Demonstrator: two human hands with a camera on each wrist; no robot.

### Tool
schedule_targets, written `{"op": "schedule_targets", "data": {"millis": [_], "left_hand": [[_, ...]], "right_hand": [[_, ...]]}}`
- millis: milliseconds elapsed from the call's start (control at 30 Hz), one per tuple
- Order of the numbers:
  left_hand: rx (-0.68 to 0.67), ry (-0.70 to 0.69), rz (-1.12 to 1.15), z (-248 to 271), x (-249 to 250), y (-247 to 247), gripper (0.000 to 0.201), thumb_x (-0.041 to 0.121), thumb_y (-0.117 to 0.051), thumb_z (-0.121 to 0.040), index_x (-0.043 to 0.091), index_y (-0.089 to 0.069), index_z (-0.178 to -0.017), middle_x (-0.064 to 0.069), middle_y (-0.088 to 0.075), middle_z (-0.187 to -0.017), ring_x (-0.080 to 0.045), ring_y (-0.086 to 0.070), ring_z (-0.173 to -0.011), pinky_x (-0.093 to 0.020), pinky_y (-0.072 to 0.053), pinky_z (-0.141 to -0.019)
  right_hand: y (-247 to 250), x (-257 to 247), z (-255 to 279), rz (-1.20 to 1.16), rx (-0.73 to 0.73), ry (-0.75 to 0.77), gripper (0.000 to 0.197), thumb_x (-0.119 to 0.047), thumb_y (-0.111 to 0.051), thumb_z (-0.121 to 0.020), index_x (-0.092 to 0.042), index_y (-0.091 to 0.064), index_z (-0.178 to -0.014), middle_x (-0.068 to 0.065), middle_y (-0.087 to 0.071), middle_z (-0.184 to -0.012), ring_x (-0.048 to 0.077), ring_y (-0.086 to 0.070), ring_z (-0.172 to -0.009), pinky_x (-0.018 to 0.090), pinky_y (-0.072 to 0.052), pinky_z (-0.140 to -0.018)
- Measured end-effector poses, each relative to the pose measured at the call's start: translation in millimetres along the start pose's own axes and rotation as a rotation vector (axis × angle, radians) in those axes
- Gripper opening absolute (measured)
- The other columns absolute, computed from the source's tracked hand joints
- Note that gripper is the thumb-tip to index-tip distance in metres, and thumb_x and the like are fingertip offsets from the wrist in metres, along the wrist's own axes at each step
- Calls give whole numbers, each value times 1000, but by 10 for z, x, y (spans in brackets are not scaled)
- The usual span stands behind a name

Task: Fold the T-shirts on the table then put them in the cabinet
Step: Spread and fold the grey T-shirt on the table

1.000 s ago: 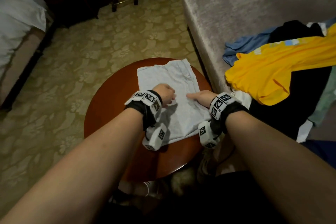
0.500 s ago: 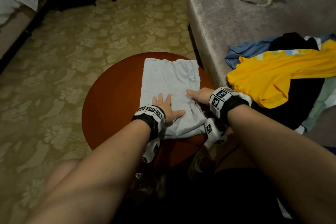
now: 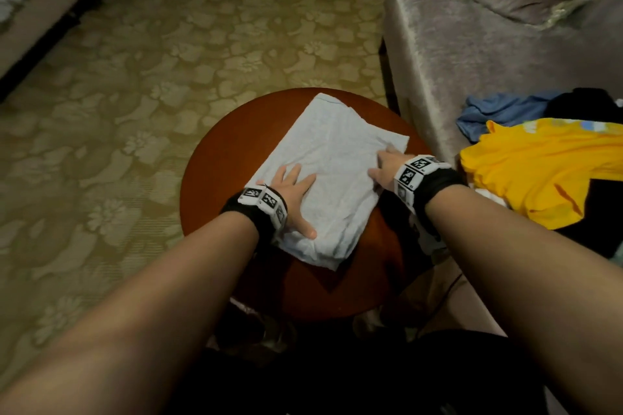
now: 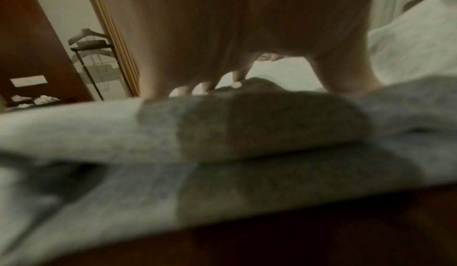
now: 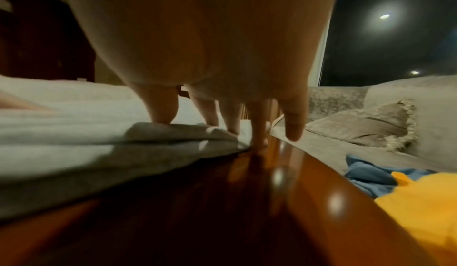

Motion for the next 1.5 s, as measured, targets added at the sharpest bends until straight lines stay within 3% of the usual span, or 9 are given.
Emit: {"op": "schedule_targets", "data": {"millis": [233,333,533,633,733,867,1100,1233,1500], "left_hand": [[259,322,274,90,-682,285,71,16,-61,-81,29,-26,-142,-10,1,-160,-39,-2,-145,-58,-17,-114],[343,454,483,145,-748,238,49,25,-50,-89,23,-35,-135,-15,-23,-151,-41,-31,-132,-53,-32,-108],[330,558,705,145,-685,193,97,37,-74,-79,18,-11,-150,-17,-29,-148,-39,-35,-133,-51,-36,-107],[263,678,947,120,-737,126,99,31,-85,-64,6,-28,-141,-20,-49,-131,-39,-54,-115,-48,-49,-93],[211,626,968,145,-681,104,78,31,-85,-60,-4,-52,-121,-15,-66,-102,-32,-65,-89,-33,-54,-68],[324,529,876,148,-631,133,37,17,-73,-79,4,-57,-109,-13,-64,-110,-33,-61,-98,-38,-53,-83],[511,397,879,294,-904,128,85,4,-62,-85,31,-13,-149,3,-52,-118,-25,-61,-85,-33,-51,-71],[508,315,778,361,-1057,187,64,5,-55,-88,23,-36,-146,-4,-41,-148,-26,-56,-118,-25,-45,-85],[488,217,1028,518,-875,596,85,-5,-54,-77,24,-23,-151,-4,-41,-145,-21,-63,-60,-27,-48,-49]], "right_hand": [[125,8,138,66,90,-118,39,-41,-43,-94,-15,-56,-121,15,-51,-126,35,-51,-112,42,-43,-96],[30,-70,104,-8,145,-157,62,-52,-51,-87,-13,-41,-134,14,-31,-145,36,-30,-132,50,-34,-106],[-350,-115,133,-24,-71,-133,90,-67,-42,-88,-23,2,-152,7,14,-159,38,9,-145,52,-5,-116],[-393,-97,163,-40,-92,-115,87,-67,-37,-89,-24,5,-152,6,19,-158,35,15,-145,51,-1,-116],[-392,-81,163,-14,-99,-110,87,-69,-35,-89,-25,5,-152,6,19,-158,36,15,-145,52,0,-117],[-328,-142,179,7,-97,-108,87,-72,-36,-86,-26,-3,-152,7,8,-159,39,5,-145,54,-7,-117],[-203,-319,221,18,-20,-34,80,-67,-46,-85,-30,-16,-150,6,8,-160,38,12,-144,60,-5,-115],[-194,-446,220,82,32,102,90,-69,-49,-82,-34,-3,-151,5,16,-159,35,14,-145,58,-1,-115],[-393,-570,197,88,-113,77,86,-74,-37,-85,-37,3,-151,8,19,-158,38,12,-145,54,0,-117]]}}
Point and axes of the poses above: each hand's wrist, its own z-axis away from the middle knuckle, its own y-axis out of the back of the hand, x = y × z, the point moved 4 cm from there along -z, towards the middle knuckle
